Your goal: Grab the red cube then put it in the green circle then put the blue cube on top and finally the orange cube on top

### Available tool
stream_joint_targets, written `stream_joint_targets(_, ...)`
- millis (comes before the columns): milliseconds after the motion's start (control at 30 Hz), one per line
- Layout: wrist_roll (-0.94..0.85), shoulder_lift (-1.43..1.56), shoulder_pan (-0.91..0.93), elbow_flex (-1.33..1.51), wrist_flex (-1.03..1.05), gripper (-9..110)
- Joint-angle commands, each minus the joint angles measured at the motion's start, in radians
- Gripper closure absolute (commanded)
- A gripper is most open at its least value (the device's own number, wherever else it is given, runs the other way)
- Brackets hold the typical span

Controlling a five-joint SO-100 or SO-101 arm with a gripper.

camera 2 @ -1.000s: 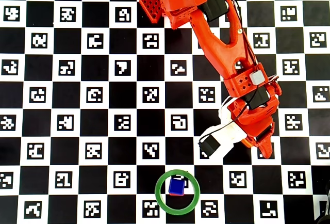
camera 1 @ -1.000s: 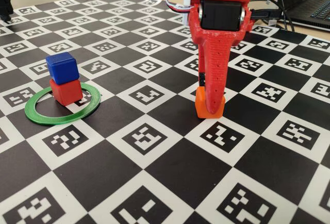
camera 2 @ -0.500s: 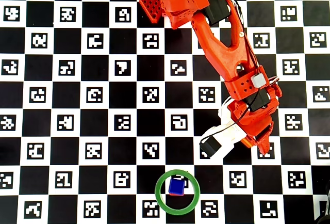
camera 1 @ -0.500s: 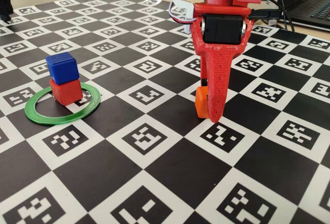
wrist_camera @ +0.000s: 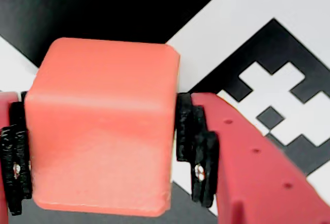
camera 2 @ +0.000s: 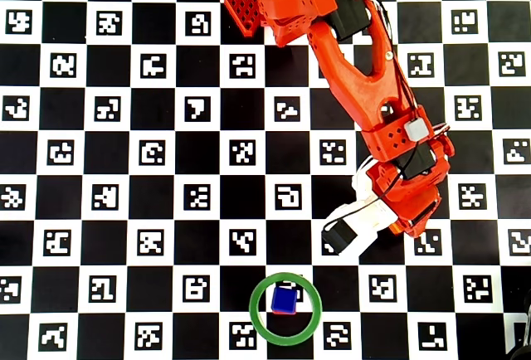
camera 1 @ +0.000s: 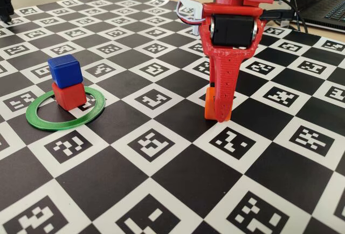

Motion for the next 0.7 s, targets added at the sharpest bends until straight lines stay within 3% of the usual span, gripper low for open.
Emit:
stream_joint_targets(0,0.015,0.037,-0.014,-0.087,0.005,86)
stream_joint_targets(667,0.058,0.224,0.041,-0.15,0.175,93)
